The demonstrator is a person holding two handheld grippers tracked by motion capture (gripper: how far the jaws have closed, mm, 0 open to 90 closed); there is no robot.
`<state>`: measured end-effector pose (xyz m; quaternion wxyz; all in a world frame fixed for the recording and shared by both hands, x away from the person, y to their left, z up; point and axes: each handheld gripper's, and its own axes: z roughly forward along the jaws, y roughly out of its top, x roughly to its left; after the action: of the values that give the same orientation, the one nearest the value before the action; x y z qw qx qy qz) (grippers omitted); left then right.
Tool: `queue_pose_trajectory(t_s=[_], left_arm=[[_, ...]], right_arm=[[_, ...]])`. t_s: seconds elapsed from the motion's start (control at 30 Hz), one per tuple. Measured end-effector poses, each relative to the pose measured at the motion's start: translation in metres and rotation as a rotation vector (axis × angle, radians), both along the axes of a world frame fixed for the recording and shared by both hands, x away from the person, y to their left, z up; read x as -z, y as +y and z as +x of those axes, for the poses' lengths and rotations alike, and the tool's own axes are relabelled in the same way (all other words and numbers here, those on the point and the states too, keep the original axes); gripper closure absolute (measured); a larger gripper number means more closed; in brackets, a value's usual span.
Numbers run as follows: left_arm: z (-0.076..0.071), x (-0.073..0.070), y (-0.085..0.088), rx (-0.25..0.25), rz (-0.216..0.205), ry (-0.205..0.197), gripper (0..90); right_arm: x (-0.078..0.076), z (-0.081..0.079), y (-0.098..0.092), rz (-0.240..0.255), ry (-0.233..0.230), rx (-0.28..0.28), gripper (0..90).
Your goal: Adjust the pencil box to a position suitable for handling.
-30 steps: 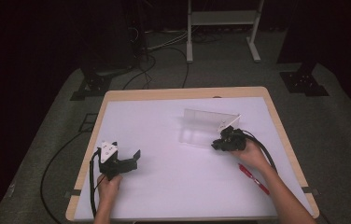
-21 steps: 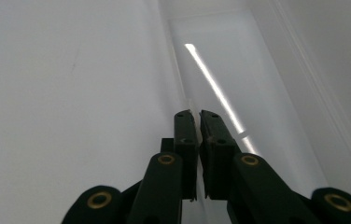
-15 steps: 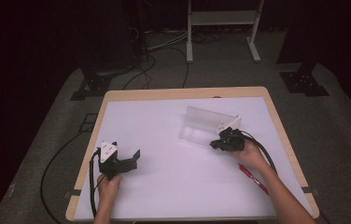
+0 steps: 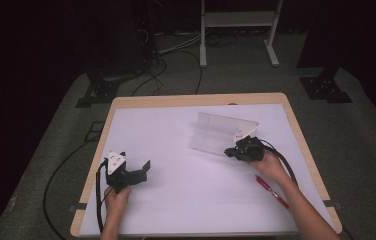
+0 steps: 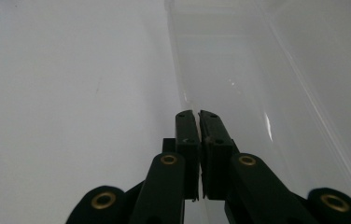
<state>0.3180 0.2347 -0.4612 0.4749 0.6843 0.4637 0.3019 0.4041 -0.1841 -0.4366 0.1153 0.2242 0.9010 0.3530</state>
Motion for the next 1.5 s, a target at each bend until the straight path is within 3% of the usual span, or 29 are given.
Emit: queue_pose_trajectory(t_s=[0.43, 0.67, 0.9, 1.5], left_arm=[[0.0, 0.0, 0.0, 0.0, -0.001, 0.0, 0.0], [0.0, 0.0, 0.0, 0.0, 0.0, -0.001, 0.0], [0.0, 0.0, 0.0, 0.0, -0.003, 0.0, 0.0], [0.0, 0.0, 0.0, 0.001, 0.0, -0.001, 0.0]], right_arm=[[-0.026, -0.024, 0.003, 0.094, -0.029, -0.058, 86.7], [-0.03, -0.041, 0.011, 0.093, -0.035, -0.115, 86.7], [-0.021, -0.052, 0.016, 0.087, -0.021, -0.15, 86.6], [0.006, -0.063, 0.026, 0.072, 0.06, -0.189, 86.5]])
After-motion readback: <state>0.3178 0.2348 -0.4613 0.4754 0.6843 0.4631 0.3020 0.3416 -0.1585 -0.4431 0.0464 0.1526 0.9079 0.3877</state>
